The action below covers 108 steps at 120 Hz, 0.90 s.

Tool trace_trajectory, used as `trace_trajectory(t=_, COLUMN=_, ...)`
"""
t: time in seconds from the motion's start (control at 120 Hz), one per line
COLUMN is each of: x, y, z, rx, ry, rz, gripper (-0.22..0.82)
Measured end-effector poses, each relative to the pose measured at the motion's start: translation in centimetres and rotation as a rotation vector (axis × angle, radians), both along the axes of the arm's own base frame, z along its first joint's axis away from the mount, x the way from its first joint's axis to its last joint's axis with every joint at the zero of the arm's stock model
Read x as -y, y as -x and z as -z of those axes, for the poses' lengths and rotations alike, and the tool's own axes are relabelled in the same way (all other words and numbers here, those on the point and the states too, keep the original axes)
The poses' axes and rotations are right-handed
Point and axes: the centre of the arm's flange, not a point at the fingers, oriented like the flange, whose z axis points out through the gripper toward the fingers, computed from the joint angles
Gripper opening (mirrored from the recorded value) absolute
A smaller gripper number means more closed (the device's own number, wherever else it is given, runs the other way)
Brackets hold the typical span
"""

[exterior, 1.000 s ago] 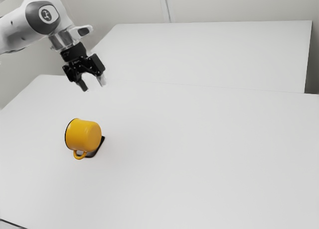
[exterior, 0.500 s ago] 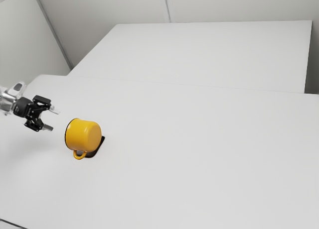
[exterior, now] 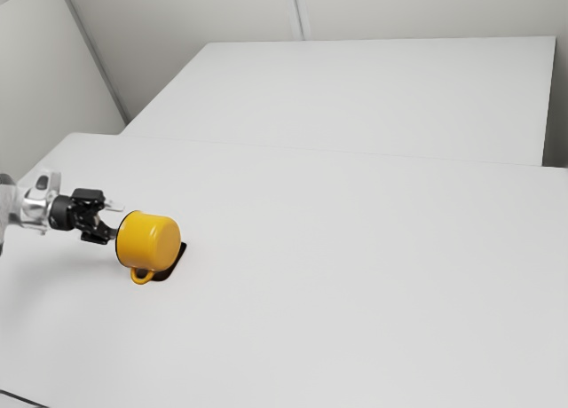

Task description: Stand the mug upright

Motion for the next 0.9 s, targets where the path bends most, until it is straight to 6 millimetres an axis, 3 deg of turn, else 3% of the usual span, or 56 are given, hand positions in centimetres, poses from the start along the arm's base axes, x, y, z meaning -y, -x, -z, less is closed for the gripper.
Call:
trace_trajectory(t=0.258, x=1.7, y=-0.4, z=0.8, rx=0.085, ry=0.005, rz=0.041, gripper=0.55)
trace_trajectory(t=0.5, x=2.0, y=-0.2, z=1.1, rx=0.135, ry=-0.003, rz=0.047, gripper=0.07)
trace_trajectory(t=0.583, x=1.7, y=0.0, z=1.2, rx=0.148, ry=-0.005, rz=0.044, gripper=-0.03)
trace_trajectory(t=0.7, x=1.7, y=0.0, z=1.0, rx=0.169, ry=-0.006, rz=0.047, gripper=-0.08)
trace_trajectory(t=0.808, x=1.8, y=-0.3, z=-0.1, rx=0.205, ry=-0.006, rz=0.051, gripper=-0.12)
trace_trajectory(t=0.9, x=2.3, y=-1.7, z=-3.7, rx=0.276, ry=-0.040, rz=0.085, gripper=-0.14)
